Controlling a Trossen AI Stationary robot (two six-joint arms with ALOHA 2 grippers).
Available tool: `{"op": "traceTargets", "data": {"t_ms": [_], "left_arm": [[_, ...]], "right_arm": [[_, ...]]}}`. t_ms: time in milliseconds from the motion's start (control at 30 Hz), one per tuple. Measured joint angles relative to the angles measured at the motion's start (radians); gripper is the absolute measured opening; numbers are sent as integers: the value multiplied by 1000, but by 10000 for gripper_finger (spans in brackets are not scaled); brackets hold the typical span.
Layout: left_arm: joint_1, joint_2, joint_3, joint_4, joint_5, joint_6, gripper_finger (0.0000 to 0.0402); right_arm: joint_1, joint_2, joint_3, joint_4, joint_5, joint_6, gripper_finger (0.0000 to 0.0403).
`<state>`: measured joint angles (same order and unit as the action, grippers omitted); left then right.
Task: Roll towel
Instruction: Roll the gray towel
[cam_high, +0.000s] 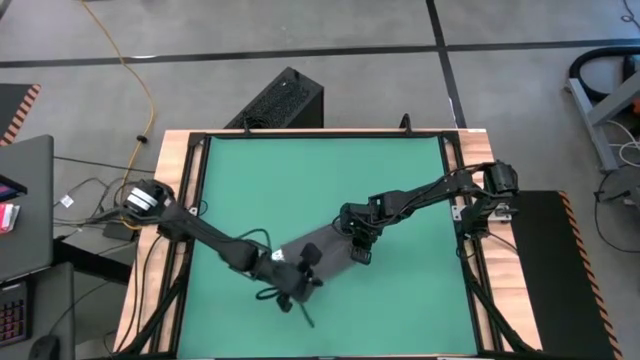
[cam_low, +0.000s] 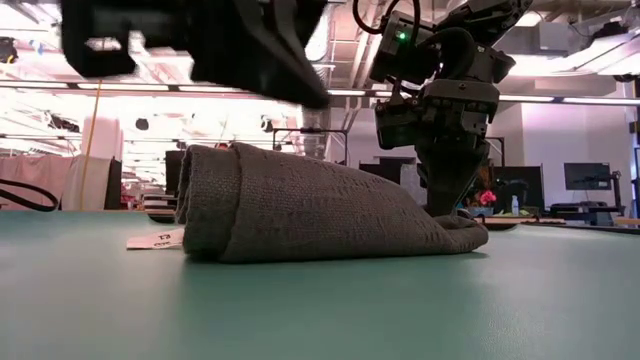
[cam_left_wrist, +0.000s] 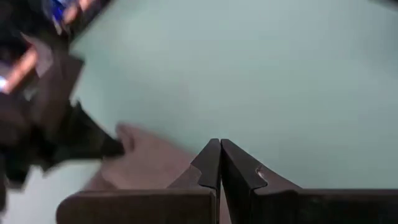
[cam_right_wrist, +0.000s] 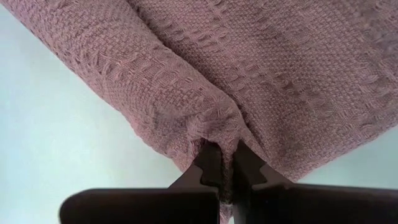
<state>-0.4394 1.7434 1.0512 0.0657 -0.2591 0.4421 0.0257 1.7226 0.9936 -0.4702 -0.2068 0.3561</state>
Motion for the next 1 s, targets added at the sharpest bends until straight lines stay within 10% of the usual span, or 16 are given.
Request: {"op": "traceTargets", "data": {"t_ms": [1000], "left_arm": [[79,10,-326,244,42,-359,0]], "right_arm": [[6,1,0,-7,2,10,38]]}}
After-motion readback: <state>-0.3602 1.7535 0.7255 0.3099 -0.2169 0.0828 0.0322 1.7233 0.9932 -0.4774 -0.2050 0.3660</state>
